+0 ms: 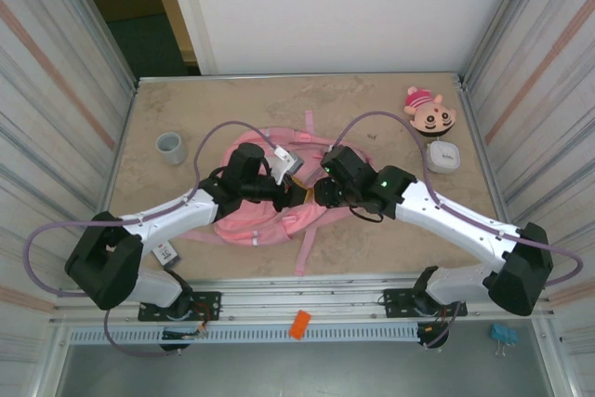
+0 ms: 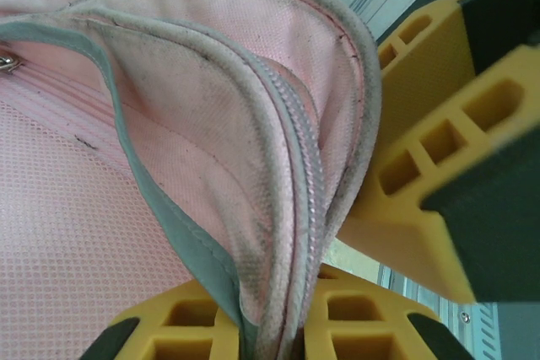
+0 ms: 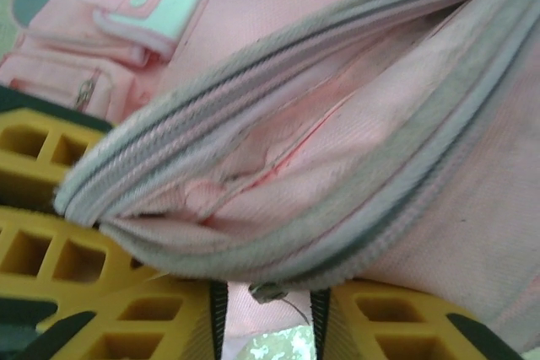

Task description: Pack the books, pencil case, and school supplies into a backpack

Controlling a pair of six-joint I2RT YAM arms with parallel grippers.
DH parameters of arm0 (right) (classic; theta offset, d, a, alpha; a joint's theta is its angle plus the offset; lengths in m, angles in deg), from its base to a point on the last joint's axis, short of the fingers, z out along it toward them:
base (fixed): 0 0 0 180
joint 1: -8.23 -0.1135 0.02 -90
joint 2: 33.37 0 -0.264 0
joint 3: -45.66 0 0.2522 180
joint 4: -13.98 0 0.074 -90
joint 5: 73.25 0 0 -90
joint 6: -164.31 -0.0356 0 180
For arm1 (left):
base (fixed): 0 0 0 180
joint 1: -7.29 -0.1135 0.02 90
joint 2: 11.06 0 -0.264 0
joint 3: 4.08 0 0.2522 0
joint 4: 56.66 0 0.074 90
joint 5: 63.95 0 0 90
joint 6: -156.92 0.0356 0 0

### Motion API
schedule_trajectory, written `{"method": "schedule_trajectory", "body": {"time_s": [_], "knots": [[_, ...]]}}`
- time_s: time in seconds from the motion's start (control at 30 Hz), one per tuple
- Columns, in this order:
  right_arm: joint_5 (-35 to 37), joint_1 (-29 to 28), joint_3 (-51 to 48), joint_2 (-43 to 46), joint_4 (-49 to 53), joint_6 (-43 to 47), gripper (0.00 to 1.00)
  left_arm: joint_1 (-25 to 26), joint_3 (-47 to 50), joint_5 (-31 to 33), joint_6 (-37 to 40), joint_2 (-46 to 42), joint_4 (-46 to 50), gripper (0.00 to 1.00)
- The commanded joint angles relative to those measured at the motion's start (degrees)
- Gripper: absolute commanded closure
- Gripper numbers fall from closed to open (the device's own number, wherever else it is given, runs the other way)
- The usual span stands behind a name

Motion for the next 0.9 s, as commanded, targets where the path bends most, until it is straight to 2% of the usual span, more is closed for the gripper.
{"method": "schedule_trajectory", "body": {"time_s": [0.0,0.13,0.3,0.47,0.67,0.87], "knots": [[8.54,-0.13,3.85,-0.97,1.04,-1.87,0.75,0.24,-2.97,-6.44,-1.86,-0.45,-2.38,0.96],[9.45,0.24,4.15,-0.19,1.16,-1.46,0.88,0.29,-3.06,-6.24,-0.78,-0.45,-1.42,0.96],[6.17,1.6,4.36,1.23,1.0,-1.23,1.0,0.29,-2.71,-5.54,0.48,-0.35,-0.5,0.96],[2.88,3.65,6.83,2.54,7.04,0.33,1.0,0.28,-2.3,-2.53,4.53,-0.61,3.12,0.96],[-2.87,9.93,10.17,2.16,17.04,3.98,1.0,0.16,-1.97,-1.85,6.9,-0.56,4.91,0.96],[-7.8,12.21,11.82,-1.47,19.39,8.19,1.0,0.11,-2.28,-2.48,8.25,-0.52,5.31,0.96]]}}
